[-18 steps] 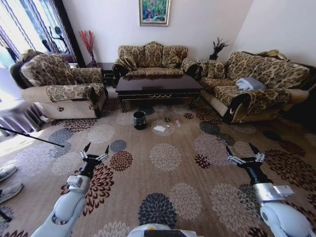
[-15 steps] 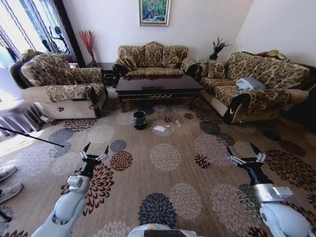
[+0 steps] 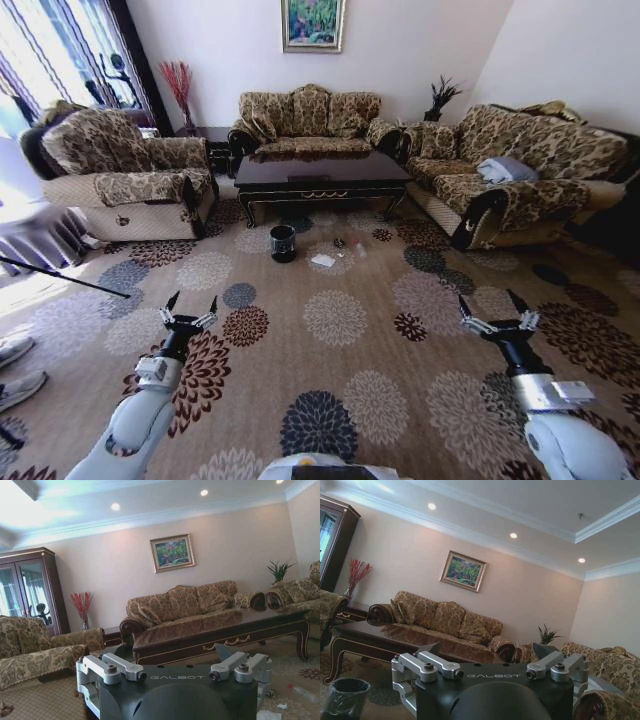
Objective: Move to the front of the table and pick up the trash from the floor, then place it into the trash bin.
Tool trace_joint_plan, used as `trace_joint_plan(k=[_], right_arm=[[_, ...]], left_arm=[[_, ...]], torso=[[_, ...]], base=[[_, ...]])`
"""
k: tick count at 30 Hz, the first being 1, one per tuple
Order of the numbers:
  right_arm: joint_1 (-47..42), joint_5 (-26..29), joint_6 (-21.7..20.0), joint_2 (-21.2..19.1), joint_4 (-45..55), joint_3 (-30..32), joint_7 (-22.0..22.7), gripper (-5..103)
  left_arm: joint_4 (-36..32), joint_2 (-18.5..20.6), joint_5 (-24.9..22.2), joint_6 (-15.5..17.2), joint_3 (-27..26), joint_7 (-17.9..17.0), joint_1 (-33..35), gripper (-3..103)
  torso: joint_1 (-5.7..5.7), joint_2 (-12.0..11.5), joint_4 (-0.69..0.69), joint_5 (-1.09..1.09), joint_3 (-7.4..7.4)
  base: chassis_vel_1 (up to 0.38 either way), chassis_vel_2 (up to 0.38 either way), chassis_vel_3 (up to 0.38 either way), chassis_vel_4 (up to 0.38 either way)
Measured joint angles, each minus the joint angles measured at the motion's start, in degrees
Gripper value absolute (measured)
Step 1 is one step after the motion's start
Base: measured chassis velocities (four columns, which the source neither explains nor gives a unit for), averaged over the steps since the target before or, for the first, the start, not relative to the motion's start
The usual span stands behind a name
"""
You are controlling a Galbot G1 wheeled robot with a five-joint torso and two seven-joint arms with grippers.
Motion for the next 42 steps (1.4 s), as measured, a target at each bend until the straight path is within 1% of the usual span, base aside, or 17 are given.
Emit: trace_joint_plan(k=[6,10,14,17,18,22,24,26,27,31,32,35,36,39,41,42], right_arm=[[-0.13,0.11,-0.03,0.09,-0.04,0.04,0.06,100],[-0.06,0.28,-0.24,-0.09,0.07,0.07,0.14,100],[0.11,0.42,-0.59,-0.23,0.25,0.04,0.24,100],[0.18,0.55,-0.76,-0.32,0.34,-0.01,0.28,100],[0.18,0.55,-0.76,-0.32,0.34,-0.01,0.28,100],[0.16,0.86,-0.82,-0.35,0.35,-0.01,0.3,100],[0.14,0.93,-0.83,-0.35,0.36,0.01,0.3,100],[0.12,1.05,-0.84,-0.35,0.39,0.04,0.3,100],[0.12,1.05,-0.84,-0.35,0.39,0.04,0.3,100],[0.13,1.12,-0.91,-0.28,0.49,0.05,0.3,100],[0.13,1.12,-0.91,-0.28,0.49,0.05,0.3,100],[0.09,1.33,-0.93,-0.16,0.74,0.06,0.3,100],[0.09,1.33,-0.93,-0.16,0.74,0.06,0.3,100],[0.0,1.75,-0.95,-0.11,1.11,0.06,0.29,100],[0.0,1.78,-0.95,-0.1,1.14,0.07,0.3,100],[-0.02,1.84,-0.95,-0.08,1.22,0.1,0.3,100]], left_arm=[[-0.03,-0.14,-0.13,-0.07,0.23,0.13,0.0,100],[-0.23,-0.35,-0.16,0.48,0.23,0.13,0.1,100],[-0.48,-0.58,-0.72,0.86,0.23,0.13,0.32,100],[-0.71,-0.68,-1.31,1.09,0.32,0.37,0.58,100],[-0.71,-0.68,-1.31,1.09,0.32,0.37,0.58,100],[-0.86,-0.69,-1.62,1.19,0.45,0.7,0.69,100],[-0.87,-0.69,-1.65,1.2,0.46,0.71,0.68,100],[-0.87,-0.69,-1.69,1.23,0.5,0.74,0.65,100],[-0.87,-0.69,-1.69,1.23,0.5,0.74,0.65,100],[-0.89,-0.78,-1.7,1.24,0.52,0.78,0.72,100],[-0.89,-0.78,-1.7,1.24,0.52,0.78,0.72,100],[-0.96,-0.91,-1.68,1.24,0.52,0.91,0.9,100],[-0.96,-0.91,-1.68,1.24,0.52,0.91,0.9,100],[-1.11,-1.07,-1.83,1.25,0.48,1.04,1.12,100],[-1.11,-1.09,-1.85,1.26,0.47,1.06,1.15,100],[-1.14,-1.13,-1.91,1.26,0.47,1.12,1.26,100]], torso=[[0.0,0.0,0.0,0.0,0.0],[-0.02,-0.05,0.0,0.0,-0.03],[-0.35,-0.71,0.0,0.0,-0.33],[-0.83,-1.77,0.0,0.0,-0.92],[-0.83,-1.77,0.0,0.0,-0.92],[-1.56,-3.42,0.0,0.0,-1.83],[-1.69,-3.72,0.0,0.0,-2.01],[-2.11,-4.67,-0.01,0.0,-2.55],[-2.11,-4.67,-0.01,0.0,-2.55],[-2.76,-6.15,0.0,0.0,-3.36],[-2.76,-6.15,0.0,0.0,-3.36],[-3.35,-7.38,0.0,0.0,-4.01],[-3.35,-7.38,0.0,0.0,-4.01],[-3.88,-8.63,-0.01,0.0,-4.75],[-3.93,-8.77,0.0,0.0,-4.83],[-4.14,-9.28,0.0,0.0,-5.12]], base=[[0.0,0.0,0.0,0.0],[0.0,0.0,0.0,0.0],[0.0,0.0,0.0,0.0],[0.0,0.0,0.0,0.0],[0.0,0.0,0.0,0.0],[0.0,0.0,0.0,0.0],[0.0,0.0,0.0,0.0],[0.0,0.0,0.0,0.0],[0.0,0.0,0.0,0.0],[0.0,0.0,0.0,0.0],[0.0,0.0,0.0,0.0],[0.0,0.0,0.0,0.0],[0.0,0.0,0.0,0.0],[0.0,0.0,0.0,0.0],[0.0,0.0,0.0,0.0],[0.0,0.0,0.0,0.0]])
